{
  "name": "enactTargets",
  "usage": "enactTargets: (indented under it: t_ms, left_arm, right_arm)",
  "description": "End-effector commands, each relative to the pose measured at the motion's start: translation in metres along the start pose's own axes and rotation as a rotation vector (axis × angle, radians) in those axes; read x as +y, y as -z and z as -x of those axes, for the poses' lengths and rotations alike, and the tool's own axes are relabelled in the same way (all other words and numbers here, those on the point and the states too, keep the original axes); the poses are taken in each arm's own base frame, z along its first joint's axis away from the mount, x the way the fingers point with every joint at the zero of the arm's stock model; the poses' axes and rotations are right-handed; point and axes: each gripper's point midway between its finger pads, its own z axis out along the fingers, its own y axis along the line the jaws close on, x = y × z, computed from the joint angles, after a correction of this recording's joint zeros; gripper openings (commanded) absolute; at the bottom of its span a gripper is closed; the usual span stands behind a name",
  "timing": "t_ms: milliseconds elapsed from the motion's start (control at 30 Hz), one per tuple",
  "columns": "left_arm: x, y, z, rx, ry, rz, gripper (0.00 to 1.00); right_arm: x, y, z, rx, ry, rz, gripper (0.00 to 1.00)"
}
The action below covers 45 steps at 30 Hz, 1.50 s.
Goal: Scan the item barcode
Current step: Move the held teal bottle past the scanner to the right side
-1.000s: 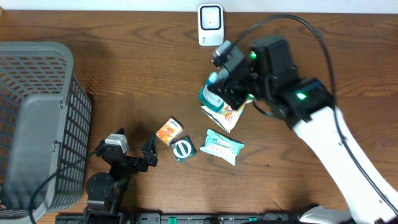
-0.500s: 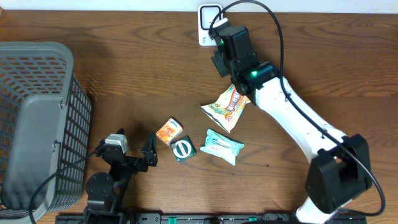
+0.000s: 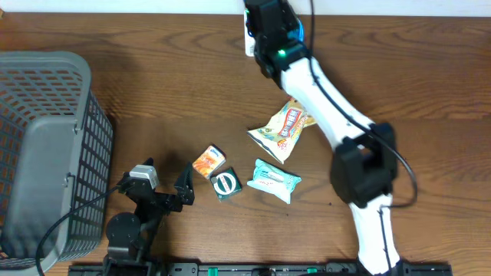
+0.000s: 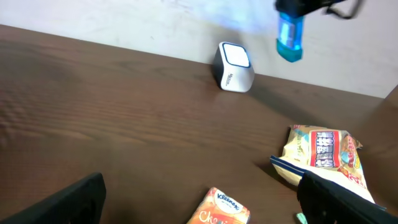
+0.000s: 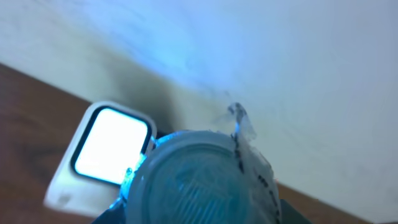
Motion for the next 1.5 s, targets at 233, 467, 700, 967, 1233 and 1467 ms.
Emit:
enactTargets:
  t_ms: [233,467,700,967,1233,1467]
  left_arm:
    - [0.005,-0.001,-0.013,0.041,-0.009,0.018,0.98]
    - [0.005,-0.001,-0.013,0.041,-0.009,0.018,0.98]
    - [0.005,-0.001,-0.013,0.041,-0.009,0.018,0.98]
    - [0.005,-0.001,-0.013,0.041,-0.009,0.018,0.98]
    - [0.005,-0.001,-0.013,0.041,-0.009,0.018,0.98]
    - [0.005,-0.001,-0.013,0.041,-0.009,0.018,0.98]
  right_arm:
    - [0.018,-0.03,0.033,-0.07,0.22,-0.238,0.07]
    - [0.027,-0.036,0.03,-0.081,0.274,-0.269,0.07]
    - [-0.019,-0.032,0.022,0.015,0.275,-0.398,0.06]
    - [-0.132,-0.047,-0.058,0.357,0.321,-0.547,0.07]
    - [-0.229,-0.061,-0.181,0.655,0.198,-0.57,0.03]
    - [-0.314,-0.044,-0.296,0.894,-0.005,-0.562,0.01]
